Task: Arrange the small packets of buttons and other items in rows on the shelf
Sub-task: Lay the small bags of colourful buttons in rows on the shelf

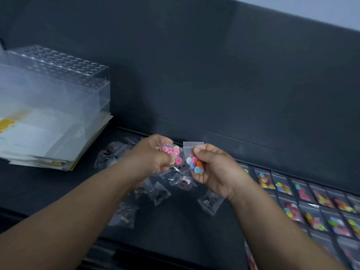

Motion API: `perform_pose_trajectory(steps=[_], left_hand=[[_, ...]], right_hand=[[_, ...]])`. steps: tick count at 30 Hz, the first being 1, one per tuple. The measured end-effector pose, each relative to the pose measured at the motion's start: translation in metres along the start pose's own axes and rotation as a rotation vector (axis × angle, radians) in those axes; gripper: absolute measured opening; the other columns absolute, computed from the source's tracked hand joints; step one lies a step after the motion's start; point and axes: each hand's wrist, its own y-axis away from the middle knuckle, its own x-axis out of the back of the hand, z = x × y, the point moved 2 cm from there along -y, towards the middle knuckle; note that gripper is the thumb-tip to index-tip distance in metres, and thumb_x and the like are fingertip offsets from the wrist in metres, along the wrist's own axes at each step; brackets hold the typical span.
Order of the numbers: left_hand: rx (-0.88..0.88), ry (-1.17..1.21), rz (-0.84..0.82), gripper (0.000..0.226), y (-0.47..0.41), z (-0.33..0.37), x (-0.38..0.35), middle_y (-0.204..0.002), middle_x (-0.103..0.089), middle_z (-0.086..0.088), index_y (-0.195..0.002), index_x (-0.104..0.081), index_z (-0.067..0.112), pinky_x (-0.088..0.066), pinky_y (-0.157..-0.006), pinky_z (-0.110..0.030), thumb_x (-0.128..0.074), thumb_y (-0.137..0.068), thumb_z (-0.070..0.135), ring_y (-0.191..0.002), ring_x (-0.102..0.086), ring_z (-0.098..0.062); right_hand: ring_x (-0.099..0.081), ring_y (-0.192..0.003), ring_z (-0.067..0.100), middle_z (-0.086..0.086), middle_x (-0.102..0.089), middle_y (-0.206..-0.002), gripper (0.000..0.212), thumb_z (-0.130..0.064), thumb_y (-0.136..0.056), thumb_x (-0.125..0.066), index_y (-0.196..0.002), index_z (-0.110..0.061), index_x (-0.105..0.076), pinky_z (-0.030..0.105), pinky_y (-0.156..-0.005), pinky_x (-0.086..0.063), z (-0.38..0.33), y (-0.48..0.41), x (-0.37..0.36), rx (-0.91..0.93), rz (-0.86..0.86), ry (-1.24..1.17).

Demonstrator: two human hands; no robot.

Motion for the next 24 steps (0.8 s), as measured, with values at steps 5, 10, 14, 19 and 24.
perform_pose_trajectory(steps=[5,10,14,19,24], left_hand=[[-0.062,-0.110,-0.020,0.028,0.014,0.005,-0.051,-0.077,-0.063,-0.007,-0.087,-0.054,0.015,-0.046,-0.058,-0.027,-0.069,-0.076,-0.006,-0.062,-0.056,-0.017],[-0.117,-0.206,-0.139,0.024,0.035,0.009,-0.118,-0.066,-0.064,-0.001,-0.084,-0.056,0.014,-0.044,-0.055,-0.025,-0.067,-0.077,-0.006,-0.057,-0.056,-0.010],[-0.110,-0.193,-0.112,0.020,0.052,0.009,-0.170,-0.067,-0.063,-0.002,-0.085,-0.056,0.013,-0.042,-0.051,-0.020,-0.052,-0.086,-0.007,-0.056,-0.056,-0.010],[-0.083,-0.173,-0.084,0.022,0.076,0.002,-0.238,-0.068,-0.057,-0.005,-0.077,-0.054,0.013,-0.046,-0.051,-0.022,-0.048,-0.090,-0.003,-0.044,-0.053,-0.005],[-0.143,-0.268,-0.081,0.019,0.095,-0.009,-0.292,-0.061,-0.053,-0.001,-0.076,-0.060,0.014,-0.051,-0.054,-0.025,-0.053,-0.091,0.003,-0.044,-0.052,-0.006]], right_hand=[[-0.058,-0.057,0.009,-0.001,-0.064,-0.066,0.021,-0.002,-0.088,-0.058,-0.073,-0.017,-0.055,0.019,-0.048,-0.048,-0.004,0.030,0.043,0.055,-0.017,0.076],[-0.047,-0.041,0.011,0.002,-0.054,-0.053,0.031,0.005,-0.081,-0.062,-0.064,-0.016,-0.048,0.020,-0.043,-0.035,-0.011,0.069,0.095,0.160,0.065,0.164],[-0.048,-0.043,0.015,0.005,-0.054,-0.050,0.031,0.010,-0.079,-0.062,-0.063,-0.012,-0.047,0.021,-0.043,-0.038,-0.016,0.106,0.146,0.203,0.112,0.134],[-0.054,-0.049,0.012,0.005,-0.061,-0.060,0.027,0.011,-0.077,-0.063,-0.068,-0.012,-0.055,0.019,-0.043,-0.042,-0.014,0.149,0.204,0.185,0.127,0.141],[-0.054,-0.054,0.012,0.002,-0.064,-0.065,0.022,0.005,-0.081,-0.062,-0.076,-0.016,-0.060,0.019,-0.046,-0.039,-0.012,0.182,0.255,0.135,0.115,0.096]])
